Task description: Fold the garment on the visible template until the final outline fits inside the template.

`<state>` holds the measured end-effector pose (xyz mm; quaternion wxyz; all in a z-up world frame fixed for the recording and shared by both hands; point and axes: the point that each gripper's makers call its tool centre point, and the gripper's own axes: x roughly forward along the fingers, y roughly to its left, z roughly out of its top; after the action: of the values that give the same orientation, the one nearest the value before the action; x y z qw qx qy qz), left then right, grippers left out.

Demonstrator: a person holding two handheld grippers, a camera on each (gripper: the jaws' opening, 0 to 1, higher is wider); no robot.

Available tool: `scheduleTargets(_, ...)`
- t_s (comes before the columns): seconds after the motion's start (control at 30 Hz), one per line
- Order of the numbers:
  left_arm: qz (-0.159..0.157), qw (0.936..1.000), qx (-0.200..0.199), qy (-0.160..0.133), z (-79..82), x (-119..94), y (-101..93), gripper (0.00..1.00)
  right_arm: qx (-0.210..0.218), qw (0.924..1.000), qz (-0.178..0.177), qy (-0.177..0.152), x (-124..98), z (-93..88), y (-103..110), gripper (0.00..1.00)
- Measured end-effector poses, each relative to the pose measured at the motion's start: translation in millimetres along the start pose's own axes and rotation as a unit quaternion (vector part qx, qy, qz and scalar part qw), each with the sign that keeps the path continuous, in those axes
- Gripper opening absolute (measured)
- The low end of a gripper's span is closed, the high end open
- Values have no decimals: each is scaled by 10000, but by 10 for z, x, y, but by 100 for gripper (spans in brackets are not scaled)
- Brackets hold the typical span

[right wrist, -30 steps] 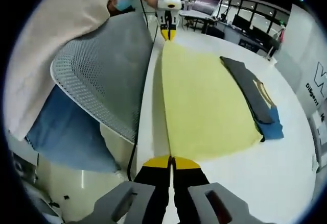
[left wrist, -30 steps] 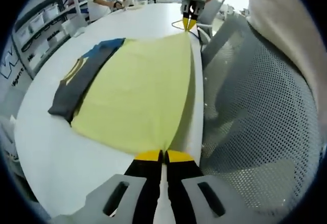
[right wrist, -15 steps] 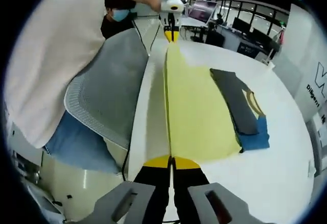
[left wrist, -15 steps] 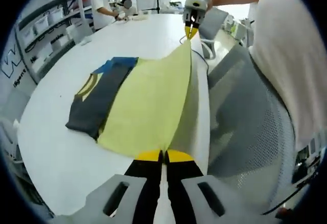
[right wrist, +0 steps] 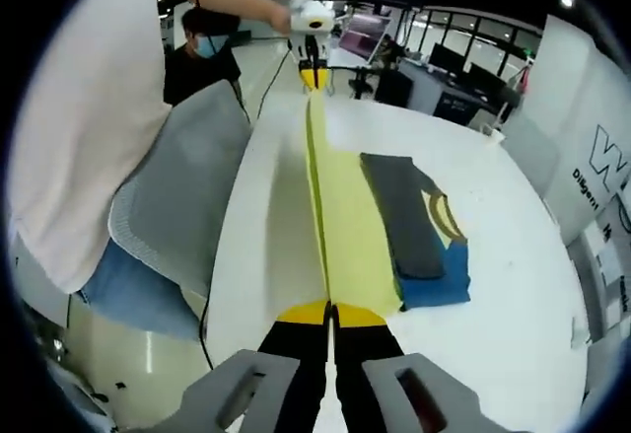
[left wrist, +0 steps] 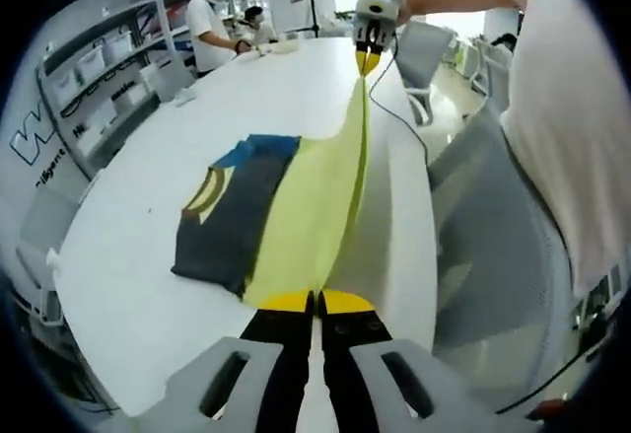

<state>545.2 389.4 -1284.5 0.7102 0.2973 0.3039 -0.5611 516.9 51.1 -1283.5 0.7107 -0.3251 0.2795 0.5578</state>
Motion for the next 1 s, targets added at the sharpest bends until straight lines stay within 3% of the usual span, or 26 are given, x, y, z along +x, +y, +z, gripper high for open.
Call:
scheduleTargets(0.53, 317, 9995, -37, 11, 189, -33, 693, 2, 287, 9982, -500, -154, -22, 193, -811, 0)
scheduleTargets(1.0, 509, 9985, -176, 113, 258, 107, 1281, 2, 459, 9967, -667, -92, 101, 208, -1461, 0)
